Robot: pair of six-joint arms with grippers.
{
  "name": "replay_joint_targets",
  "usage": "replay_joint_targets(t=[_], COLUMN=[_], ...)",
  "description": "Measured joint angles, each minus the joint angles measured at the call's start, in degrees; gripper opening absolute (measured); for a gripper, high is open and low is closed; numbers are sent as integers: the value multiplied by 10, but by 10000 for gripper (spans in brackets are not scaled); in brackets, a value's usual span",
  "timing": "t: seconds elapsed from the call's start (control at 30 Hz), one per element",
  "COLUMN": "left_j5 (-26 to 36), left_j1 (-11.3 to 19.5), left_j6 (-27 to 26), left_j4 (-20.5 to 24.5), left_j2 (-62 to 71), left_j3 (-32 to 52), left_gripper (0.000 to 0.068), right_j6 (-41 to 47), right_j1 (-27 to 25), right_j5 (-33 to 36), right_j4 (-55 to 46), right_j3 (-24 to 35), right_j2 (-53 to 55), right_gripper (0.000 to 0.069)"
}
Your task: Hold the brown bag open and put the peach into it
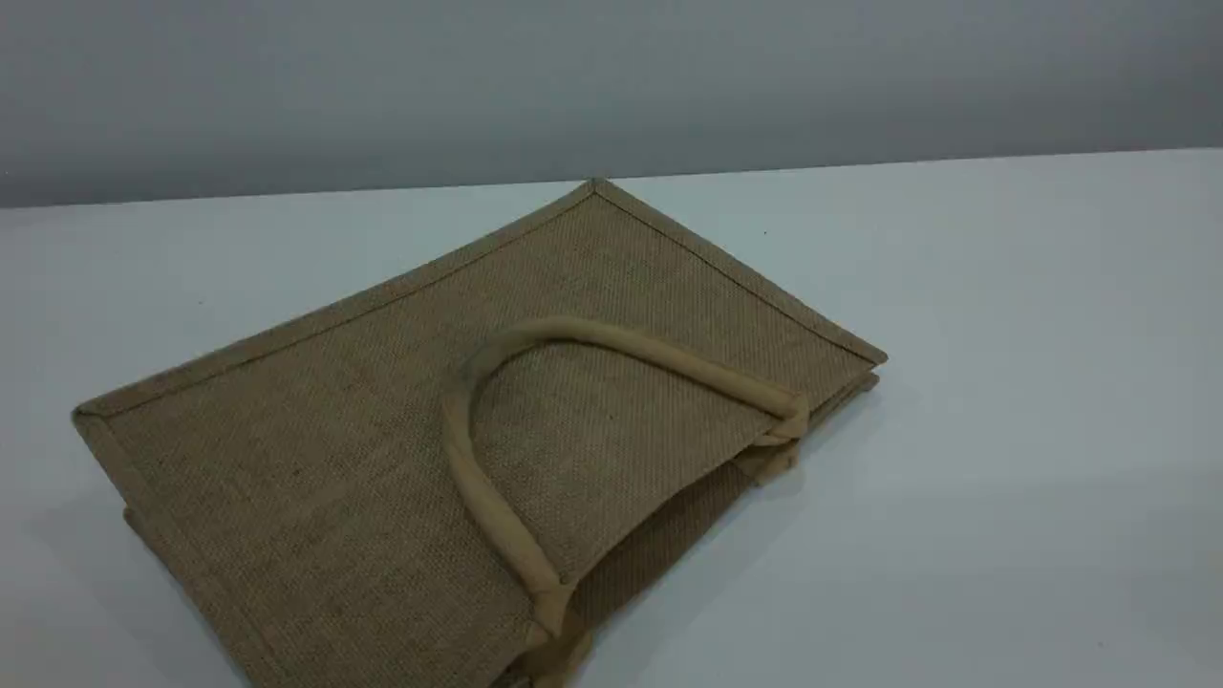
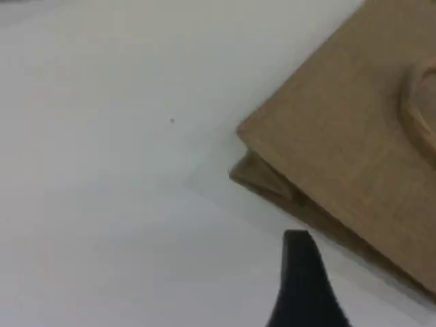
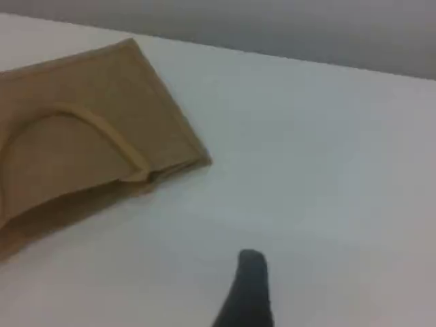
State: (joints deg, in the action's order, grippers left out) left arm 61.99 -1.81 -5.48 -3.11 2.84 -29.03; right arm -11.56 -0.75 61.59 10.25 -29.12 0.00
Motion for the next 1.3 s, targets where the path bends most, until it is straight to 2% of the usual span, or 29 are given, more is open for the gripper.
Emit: replay_joint_targets(t=[0.17,1.3], left_j5=[0,0], left_j1=[0,0], left_j6=[0,0], left_j4=[0,0], left_j2=[-16,-28], left_j3=[0,0], left_gripper=[407,408], right_j6=[-1,-1], right_j1=[-17,-16], right_j5=[0,0], right_j4=[1,1], right_j3=[0,0], right_j2=[0,0], right_gripper=[566,566])
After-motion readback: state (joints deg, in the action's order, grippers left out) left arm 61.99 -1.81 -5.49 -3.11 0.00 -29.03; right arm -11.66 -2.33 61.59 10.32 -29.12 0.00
